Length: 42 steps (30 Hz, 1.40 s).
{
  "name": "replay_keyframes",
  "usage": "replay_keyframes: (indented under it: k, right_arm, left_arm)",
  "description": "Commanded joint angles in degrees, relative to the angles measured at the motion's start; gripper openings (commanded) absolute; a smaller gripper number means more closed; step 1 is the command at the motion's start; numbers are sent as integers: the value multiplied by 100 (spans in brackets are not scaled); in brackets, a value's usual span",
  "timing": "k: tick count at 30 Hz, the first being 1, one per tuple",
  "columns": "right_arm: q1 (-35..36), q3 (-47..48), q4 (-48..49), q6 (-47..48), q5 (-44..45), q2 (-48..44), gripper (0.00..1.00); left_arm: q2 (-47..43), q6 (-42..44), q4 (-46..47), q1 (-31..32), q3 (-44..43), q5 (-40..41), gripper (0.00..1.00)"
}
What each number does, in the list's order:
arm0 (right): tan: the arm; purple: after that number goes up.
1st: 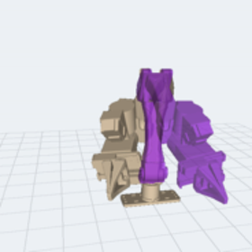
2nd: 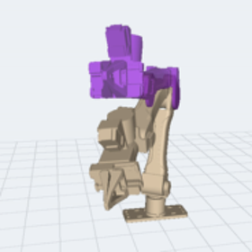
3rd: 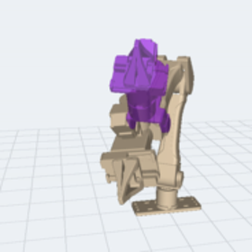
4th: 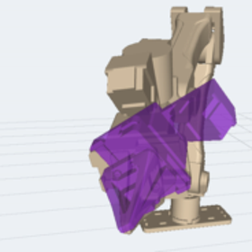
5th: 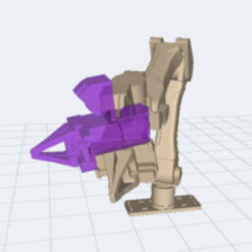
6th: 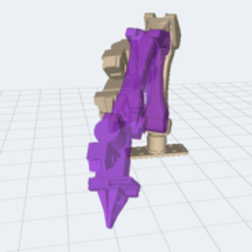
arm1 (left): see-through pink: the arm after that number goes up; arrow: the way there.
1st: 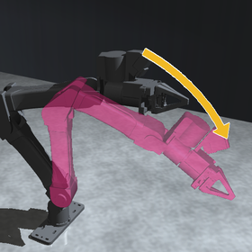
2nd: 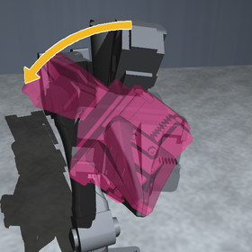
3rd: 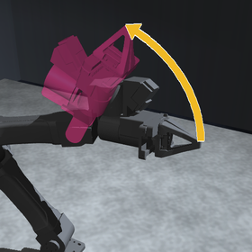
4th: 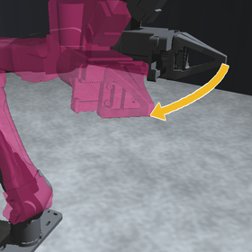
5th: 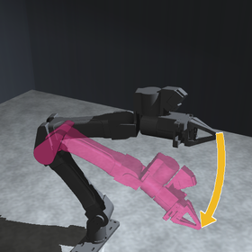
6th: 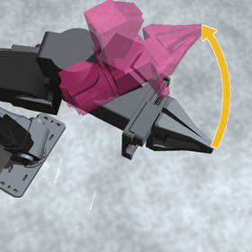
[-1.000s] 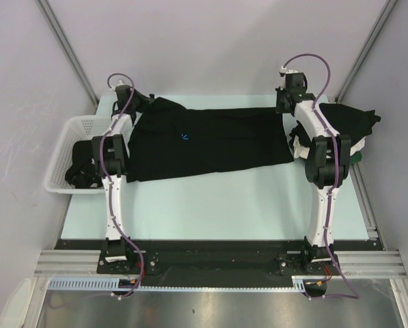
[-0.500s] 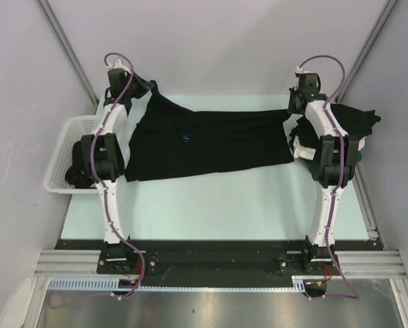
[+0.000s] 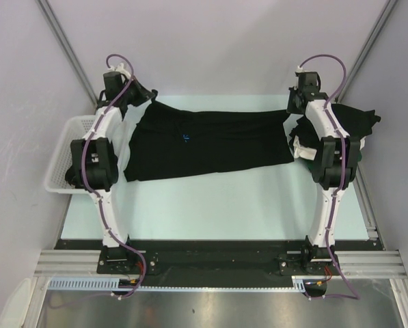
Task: Fold and stack the t-shirts
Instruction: Fold the other side of the tshirt into a rectangle
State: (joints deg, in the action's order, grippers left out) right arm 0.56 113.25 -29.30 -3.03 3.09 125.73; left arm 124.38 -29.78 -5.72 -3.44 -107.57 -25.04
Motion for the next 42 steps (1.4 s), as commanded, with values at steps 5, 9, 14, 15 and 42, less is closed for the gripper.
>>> replay_keyframes:
  k: [5, 9, 14, 15, 42]
  right_arm:
    - [-12, -93, 29, -31, 51, -462, 0]
    - [-12, 118, -6, -14, 16, -304, 0]
    - [-12, 223, 161, 162, -37, -58, 0]
    - [-20, 345, 179, 188, -28, 21, 0]
    - [-12, 1692, 856, 285, -837, 646, 0]
  left_arm:
    - [-1091, 386, 17, -139, 685, -212, 0]
    - [-1108, 96, 263, -297, 579, -142, 0]
    - [-1038, -63, 422, -385, 140, -63, 0]
    - [-1021, -72, 431, -403, 79, -45, 0]
    - [-1363, -134, 370, -816, 297, -256, 0]
